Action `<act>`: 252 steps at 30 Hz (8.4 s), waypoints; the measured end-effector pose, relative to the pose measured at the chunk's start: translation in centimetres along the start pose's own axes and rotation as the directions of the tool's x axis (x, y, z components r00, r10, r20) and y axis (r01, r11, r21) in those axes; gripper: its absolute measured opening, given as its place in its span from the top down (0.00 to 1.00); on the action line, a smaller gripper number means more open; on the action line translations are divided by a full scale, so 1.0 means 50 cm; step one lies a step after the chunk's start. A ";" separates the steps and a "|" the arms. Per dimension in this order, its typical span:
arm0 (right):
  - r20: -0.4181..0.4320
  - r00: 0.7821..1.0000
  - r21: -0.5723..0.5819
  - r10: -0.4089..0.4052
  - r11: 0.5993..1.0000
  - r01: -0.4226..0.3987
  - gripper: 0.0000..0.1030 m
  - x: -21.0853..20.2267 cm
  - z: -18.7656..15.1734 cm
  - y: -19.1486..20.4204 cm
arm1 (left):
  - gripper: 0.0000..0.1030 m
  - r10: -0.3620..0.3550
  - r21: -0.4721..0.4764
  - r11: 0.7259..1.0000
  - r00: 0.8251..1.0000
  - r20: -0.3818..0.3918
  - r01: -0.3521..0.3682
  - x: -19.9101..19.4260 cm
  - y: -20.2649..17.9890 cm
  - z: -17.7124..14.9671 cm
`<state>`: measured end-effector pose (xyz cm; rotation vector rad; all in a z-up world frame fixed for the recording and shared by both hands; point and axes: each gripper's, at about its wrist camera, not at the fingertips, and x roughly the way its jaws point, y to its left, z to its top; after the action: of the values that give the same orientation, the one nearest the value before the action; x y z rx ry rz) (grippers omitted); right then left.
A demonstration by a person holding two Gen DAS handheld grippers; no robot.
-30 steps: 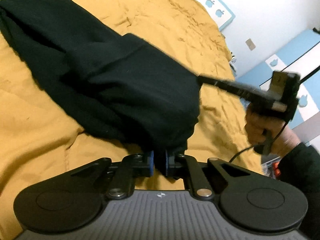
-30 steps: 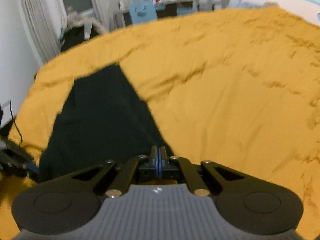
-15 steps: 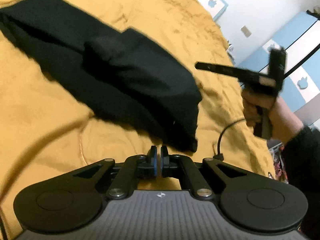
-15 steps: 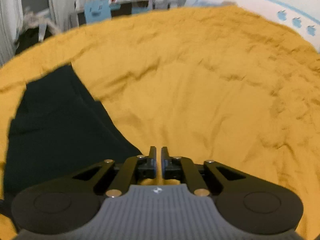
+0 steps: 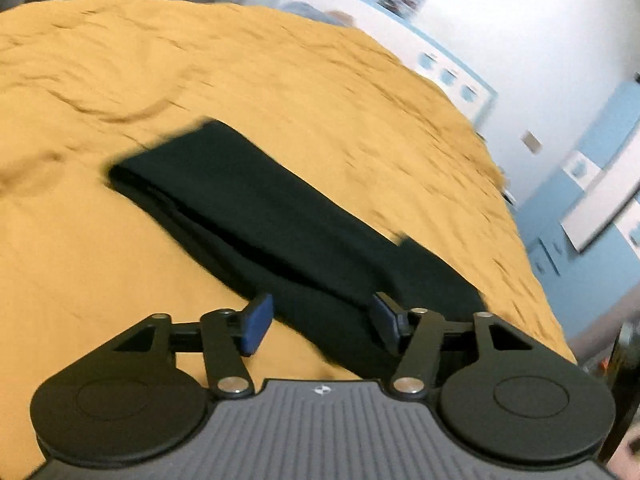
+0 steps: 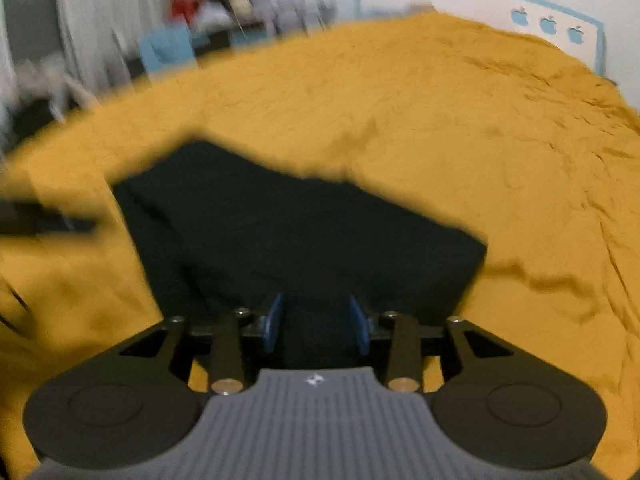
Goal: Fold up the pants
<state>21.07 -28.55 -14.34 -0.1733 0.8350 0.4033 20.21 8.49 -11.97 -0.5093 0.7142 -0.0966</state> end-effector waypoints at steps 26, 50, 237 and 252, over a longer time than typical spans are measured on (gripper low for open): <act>0.179 0.972 0.275 -0.151 0.956 0.098 0.62 0.028 0.019 0.117 | 0.12 0.068 -0.402 0.914 0.998 0.020 -0.054 0.126 0.312 0.157; 0.236 0.961 0.369 -0.142 0.928 0.046 0.60 -0.048 -0.021 0.087 | 0.92 -0.028 -0.244 0.966 0.977 0.213 0.081 0.077 0.135 0.180; 0.058 0.990 0.240 0.129 0.961 -0.139 0.98 0.156 0.280 -0.205 | 0.37 -0.153 0.233 0.940 0.917 -0.368 0.250 0.156 -0.063 -0.057; 0.138 0.984 0.629 0.111 0.758 -0.173 0.41 -0.148 -0.054 -0.266 | 0.15 -0.208 0.132 0.956 0.920 -0.331 0.264 0.152 -0.030 0.111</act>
<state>20.24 -43.56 -10.69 0.5519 0.8544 0.2448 29.69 7.53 -12.27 -0.4137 0.9443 -0.4736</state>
